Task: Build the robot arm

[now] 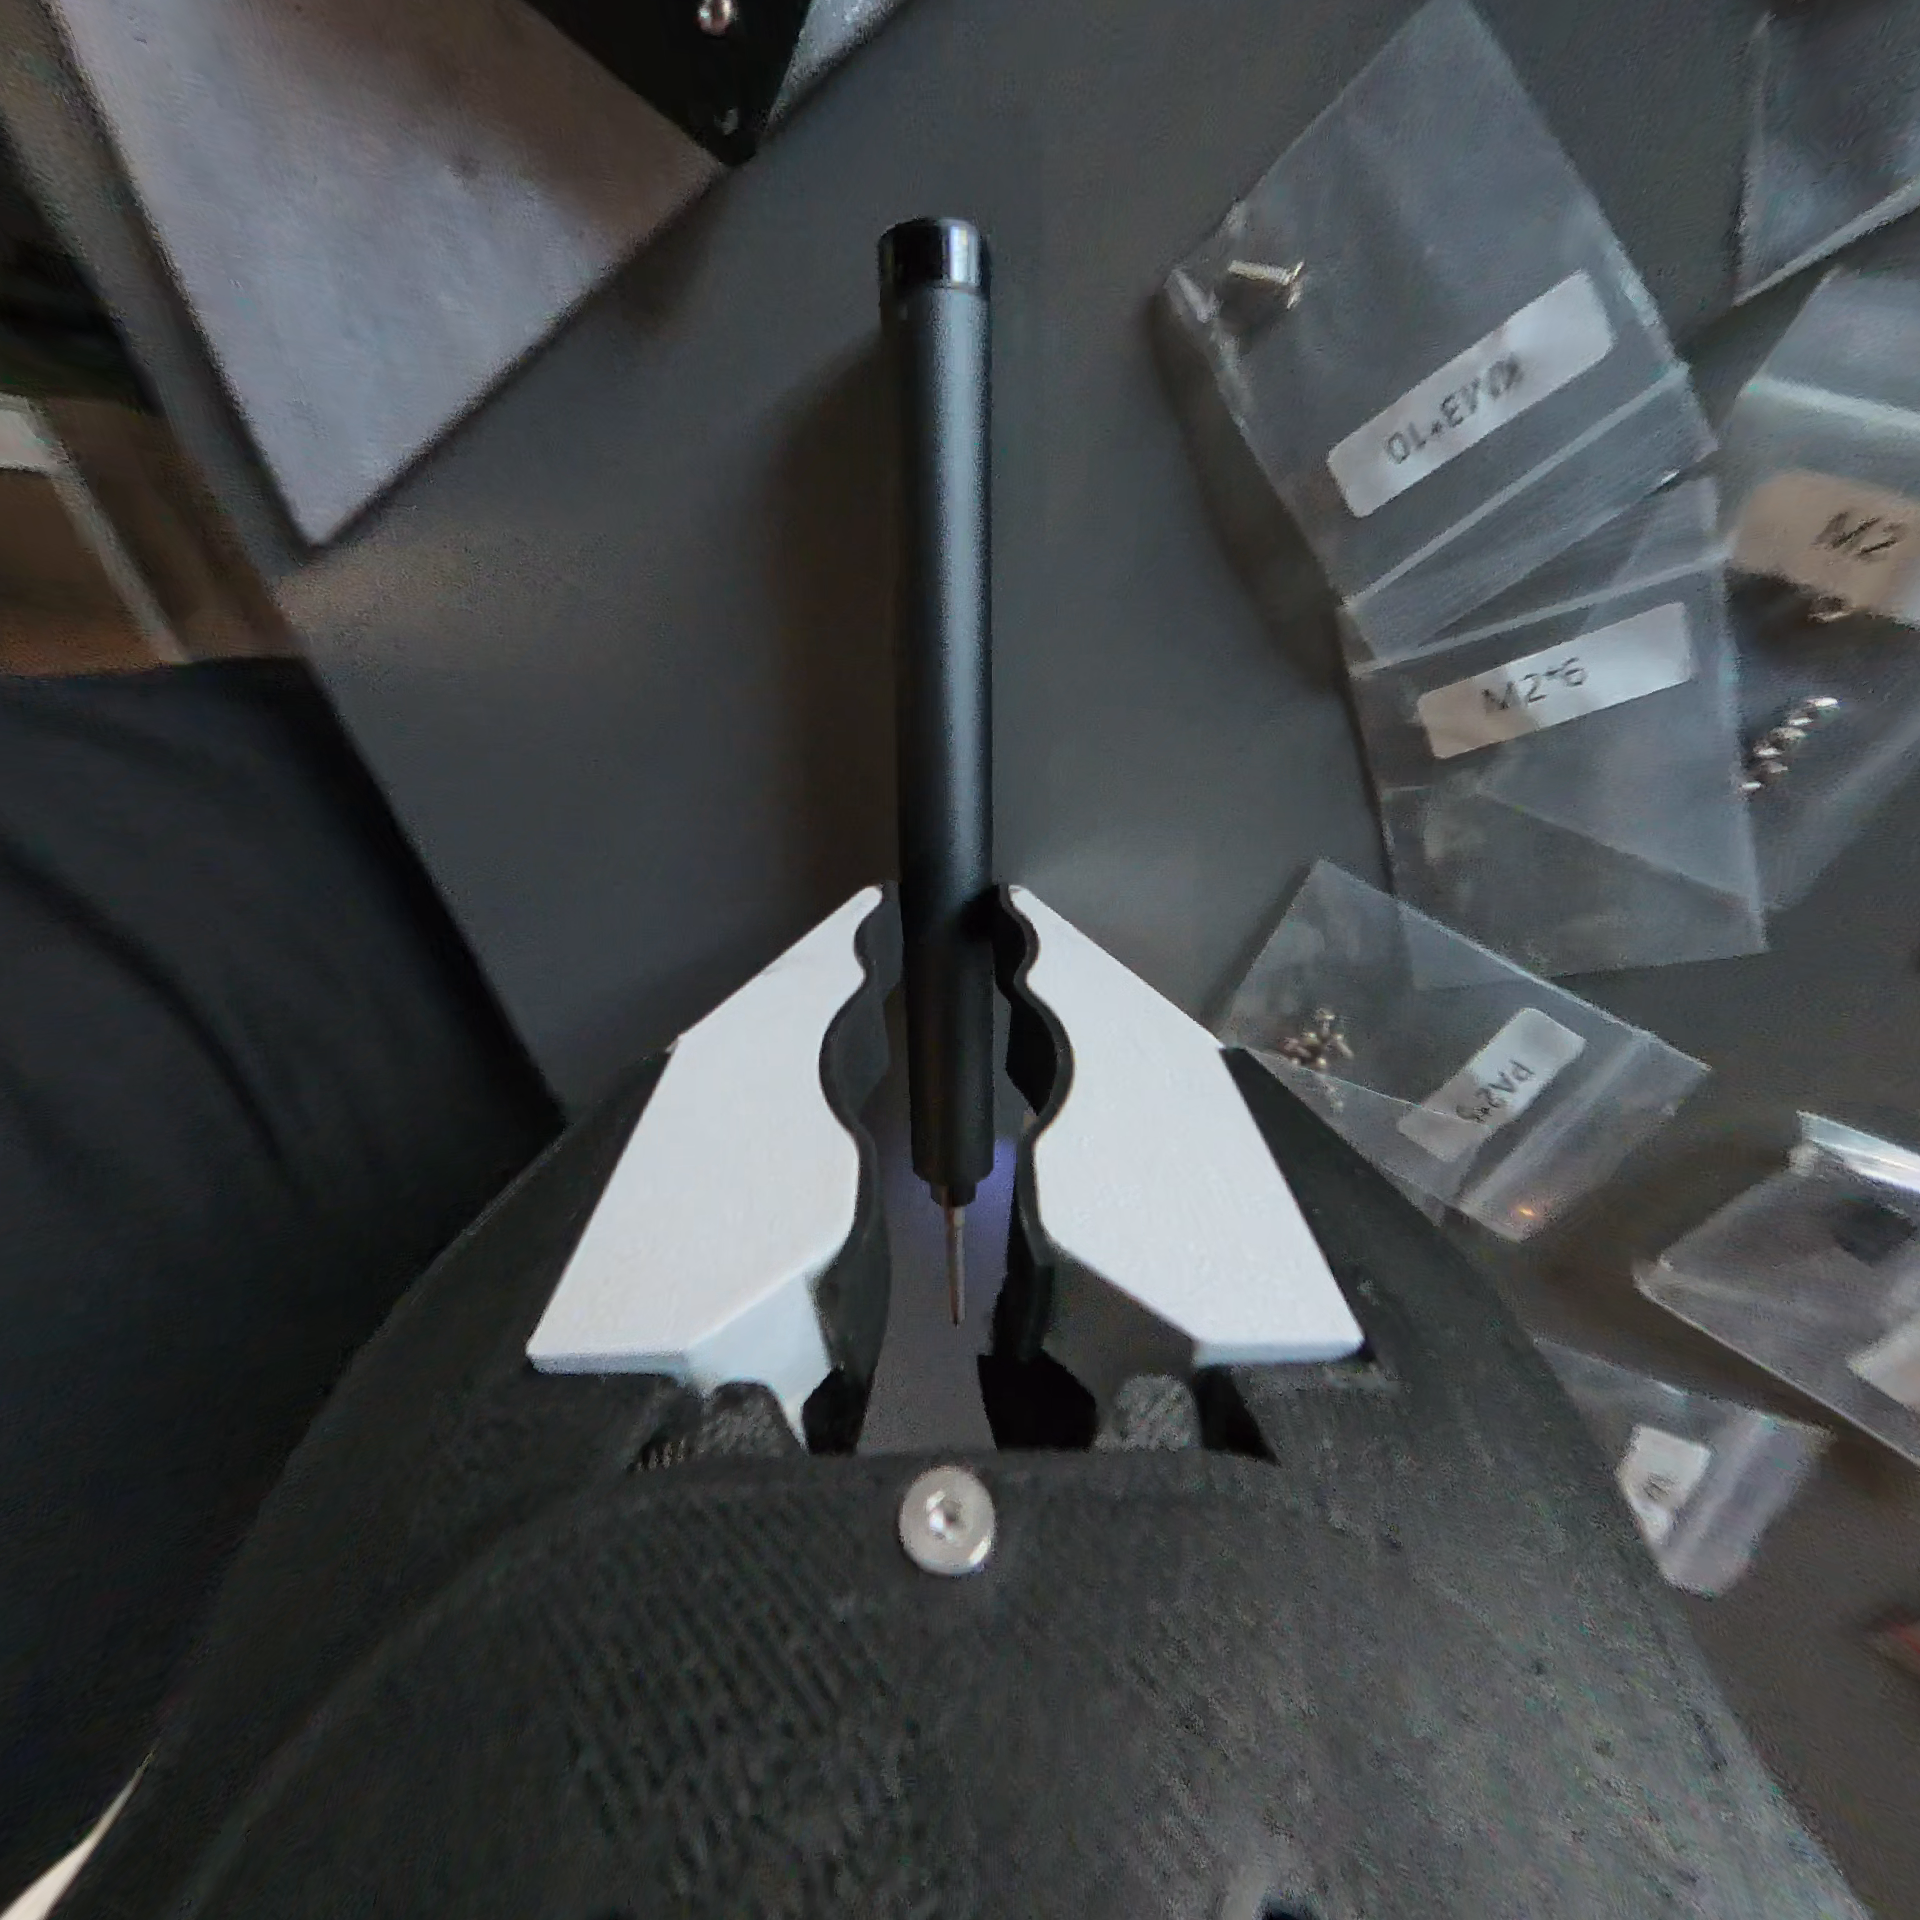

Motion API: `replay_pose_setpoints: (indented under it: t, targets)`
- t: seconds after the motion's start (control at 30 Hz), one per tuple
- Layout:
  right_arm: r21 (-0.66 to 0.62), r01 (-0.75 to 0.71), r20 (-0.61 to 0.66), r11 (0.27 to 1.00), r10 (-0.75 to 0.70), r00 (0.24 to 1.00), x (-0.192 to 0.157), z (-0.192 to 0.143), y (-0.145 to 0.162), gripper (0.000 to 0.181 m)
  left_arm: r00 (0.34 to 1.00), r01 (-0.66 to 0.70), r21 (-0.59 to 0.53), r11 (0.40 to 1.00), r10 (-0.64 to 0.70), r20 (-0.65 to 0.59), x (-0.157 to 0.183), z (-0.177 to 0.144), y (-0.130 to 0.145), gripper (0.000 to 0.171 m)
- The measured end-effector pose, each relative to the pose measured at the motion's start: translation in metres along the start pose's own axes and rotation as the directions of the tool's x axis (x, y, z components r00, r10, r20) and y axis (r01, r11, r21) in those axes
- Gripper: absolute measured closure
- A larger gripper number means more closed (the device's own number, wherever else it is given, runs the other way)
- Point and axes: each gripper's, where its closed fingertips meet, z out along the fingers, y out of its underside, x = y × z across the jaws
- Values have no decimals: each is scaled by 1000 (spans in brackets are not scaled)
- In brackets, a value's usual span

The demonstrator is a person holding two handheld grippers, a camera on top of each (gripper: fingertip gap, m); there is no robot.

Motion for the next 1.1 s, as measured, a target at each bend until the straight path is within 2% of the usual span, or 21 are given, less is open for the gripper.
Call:
replay_pose_setpoints:
  t: [0.13,0.23,0.33,0.43,0.53,0.63,0.67,0.77,0.8,0.87,0.93,1.1]
  targets:
    - [-7,123,-225,992,-122,967,5,1,-3,165,991,-122,-46,991,125,53,-21,8,-6,147]
    - [-19,163,-301,986,-161,940,6,2,-3,164,974,-194,-58,979,200,109,-32,18,-13,145]
    - [-17,172,-297,985,-169,940,8,0,-3,154,972,-189,-48,981,194,132,-37,31,-13,145]
    - [58,213,-179,975,-199,963,-6,-9,-17,147,971,-156,-26,987,158,178,-43,42,-14,142]
    - [216,294,-75,931,-285,956,-17,-27,-57,145,950,-133,4,991,126,284,-54,47,-16,139]
    - [382,417,-80,825,-420,904,-7,-43,-111,146,938,-81,61,995,55,342,-58,50,-16,139]
    - [412,490,-70,768,-509,858,-8,-45,-126,146,932,-73,72,995,42,360,-60,50,-15,139]
    - [476,724,-89,498,-792,604,-14,-43,-160,141,913,-59,75,995,24,407,-67,53,-10,139]
    - [473,762,-83,443,-838,539,-11,-39,-172,140,911,-45,70,997,12,413,-69,55,-8,139]
    - [473,793,11,384,-903,430,-13,-30,-188,134,904,-28,63,998,-2,428,-71,59,-7,139]
    - [452,837,47,308,-945,323,-11,-22,-205,132,896,-29,70,997,-5,443,-73,60,-10,138]
    - [309,942,139,131,-986,92,-5,5,-217,120,889,-11,68,998,-22,457,-77,65,-12,137]
